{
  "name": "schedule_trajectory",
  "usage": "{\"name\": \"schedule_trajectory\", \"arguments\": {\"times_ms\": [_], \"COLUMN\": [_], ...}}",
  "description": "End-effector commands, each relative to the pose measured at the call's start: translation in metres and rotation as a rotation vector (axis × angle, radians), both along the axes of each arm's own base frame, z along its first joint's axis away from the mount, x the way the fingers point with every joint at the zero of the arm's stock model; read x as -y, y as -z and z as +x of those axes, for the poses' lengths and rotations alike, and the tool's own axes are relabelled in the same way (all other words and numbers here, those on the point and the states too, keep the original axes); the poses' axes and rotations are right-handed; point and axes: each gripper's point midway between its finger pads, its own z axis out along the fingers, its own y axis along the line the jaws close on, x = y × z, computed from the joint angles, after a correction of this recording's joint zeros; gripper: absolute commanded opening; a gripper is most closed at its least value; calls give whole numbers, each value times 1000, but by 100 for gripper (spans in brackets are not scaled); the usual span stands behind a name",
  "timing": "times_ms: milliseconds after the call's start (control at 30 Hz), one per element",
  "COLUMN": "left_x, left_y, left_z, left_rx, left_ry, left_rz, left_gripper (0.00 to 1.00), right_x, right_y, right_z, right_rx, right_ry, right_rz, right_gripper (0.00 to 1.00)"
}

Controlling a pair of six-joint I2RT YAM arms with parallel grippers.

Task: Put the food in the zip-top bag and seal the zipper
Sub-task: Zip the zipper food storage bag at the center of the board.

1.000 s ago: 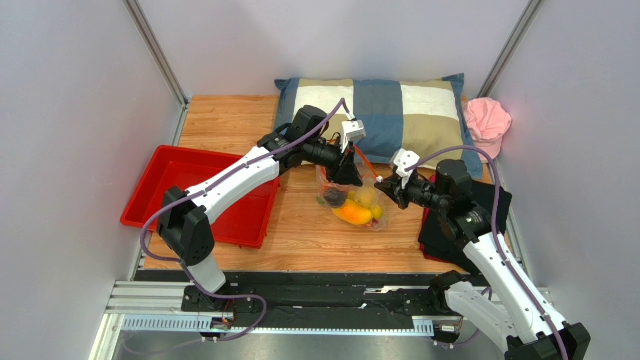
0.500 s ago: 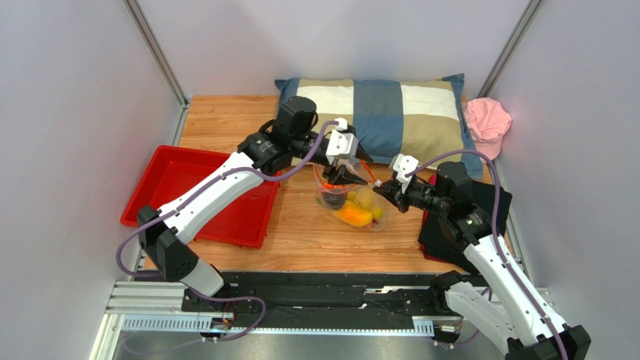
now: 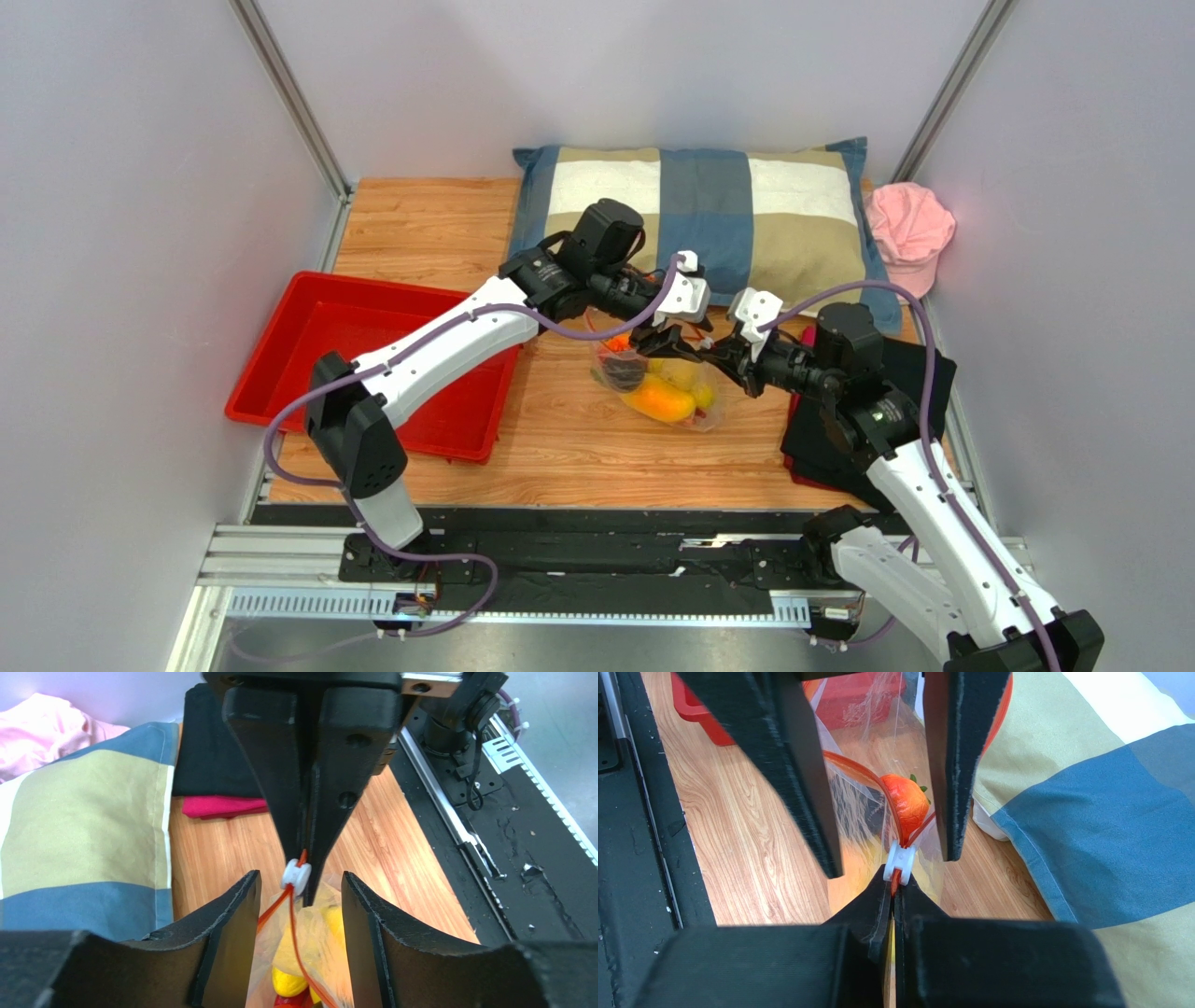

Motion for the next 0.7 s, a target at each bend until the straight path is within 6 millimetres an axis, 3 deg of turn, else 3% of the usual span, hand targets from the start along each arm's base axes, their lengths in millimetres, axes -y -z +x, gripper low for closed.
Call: {"name": "schedule_trajectory", "arguments": {"times_ms": [0, 300, 667], "left_x": [8, 11, 12], "left_y": [-22, -20, -8], "left_z": [2, 1, 5], "left_rx": [67, 65, 49], "left_ry": [25, 40, 21], "left_rz": [-53, -50, -8], "left_gripper": [54, 44, 24], "right_x": [-2, -3, -4], "right_y": [-12, -11, -11], "right_z": [-3, -1, 0], "right_rx": [50, 45, 58], "right_ry": [-18, -10, -23], "right_rz": [21, 23, 15], "right_gripper": [0, 0, 0]}}
